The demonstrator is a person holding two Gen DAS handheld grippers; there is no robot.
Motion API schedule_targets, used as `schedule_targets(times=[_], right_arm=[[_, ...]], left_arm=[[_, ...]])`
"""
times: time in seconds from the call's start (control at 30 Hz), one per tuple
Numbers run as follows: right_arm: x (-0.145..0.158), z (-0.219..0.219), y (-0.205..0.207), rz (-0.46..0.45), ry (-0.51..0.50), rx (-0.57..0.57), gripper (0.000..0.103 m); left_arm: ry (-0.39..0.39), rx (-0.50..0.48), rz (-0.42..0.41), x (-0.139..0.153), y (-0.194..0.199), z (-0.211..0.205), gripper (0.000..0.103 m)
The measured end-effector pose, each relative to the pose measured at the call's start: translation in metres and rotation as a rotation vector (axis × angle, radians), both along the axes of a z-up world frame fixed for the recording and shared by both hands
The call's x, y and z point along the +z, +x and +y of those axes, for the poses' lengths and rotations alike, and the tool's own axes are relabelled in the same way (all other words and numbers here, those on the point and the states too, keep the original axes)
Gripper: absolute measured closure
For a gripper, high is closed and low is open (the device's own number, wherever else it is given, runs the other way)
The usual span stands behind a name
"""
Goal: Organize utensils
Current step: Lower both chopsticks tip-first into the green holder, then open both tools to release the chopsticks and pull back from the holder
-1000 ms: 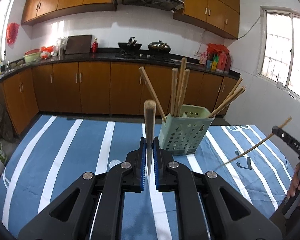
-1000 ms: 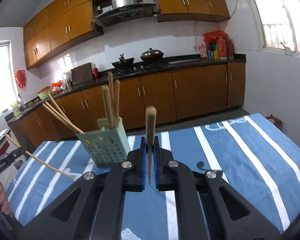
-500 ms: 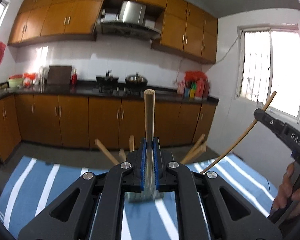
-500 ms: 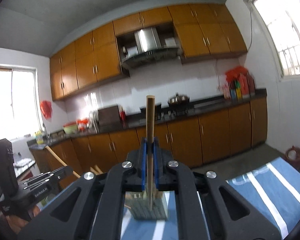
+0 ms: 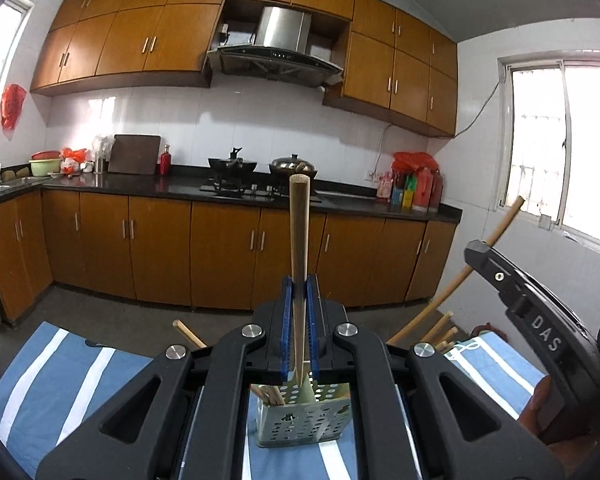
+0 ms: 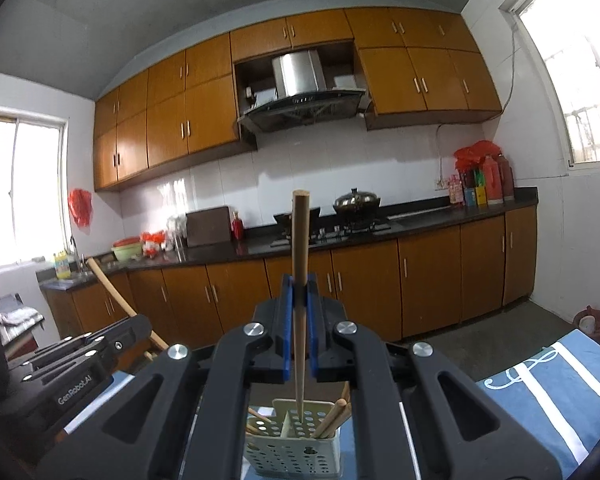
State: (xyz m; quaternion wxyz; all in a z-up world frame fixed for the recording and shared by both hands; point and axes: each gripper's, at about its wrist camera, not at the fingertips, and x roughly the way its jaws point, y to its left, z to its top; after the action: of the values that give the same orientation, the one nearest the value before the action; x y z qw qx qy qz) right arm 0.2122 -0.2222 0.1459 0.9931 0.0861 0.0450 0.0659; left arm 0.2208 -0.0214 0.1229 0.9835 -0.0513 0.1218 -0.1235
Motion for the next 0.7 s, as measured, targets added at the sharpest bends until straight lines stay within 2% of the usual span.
schedule_targets(times=[0.3,0.43,0.5,0.57,0.63,0.7], right_arm=[[-0.023,0.004,0.025,0.064,-0.002,0.013,0.095],[-0.028,0.007,0.031,0.094,0.0,0.026,0.093],[-0.029,0.006,0.03,0.094,0.006,0.027,0.082],[-0.028,0.005,0.026,0.084,0.008,0.021,0.076],[-0.027,0.002,0.023,0.083,0.015,0.023,0.076],[-0.025,0.0,0.018,0.078,0.022,0.025,0.076]], left_arm=[[0.013,-0.008,0.033,-0.019,0.017,-0.004,0.096],[0.01,-0.015,0.073,-0.024,0.028,-0.004,0.096],[-0.001,-0.008,0.08,-0.025,0.028,-0.003,0.095],[-0.009,-0.005,0.075,-0.023,0.027,0.0,0.09],[-0.019,0.003,0.06,-0.018,0.022,0.003,0.07],[-0.027,0.011,0.042,-0.012,0.018,0.007,0.068]])
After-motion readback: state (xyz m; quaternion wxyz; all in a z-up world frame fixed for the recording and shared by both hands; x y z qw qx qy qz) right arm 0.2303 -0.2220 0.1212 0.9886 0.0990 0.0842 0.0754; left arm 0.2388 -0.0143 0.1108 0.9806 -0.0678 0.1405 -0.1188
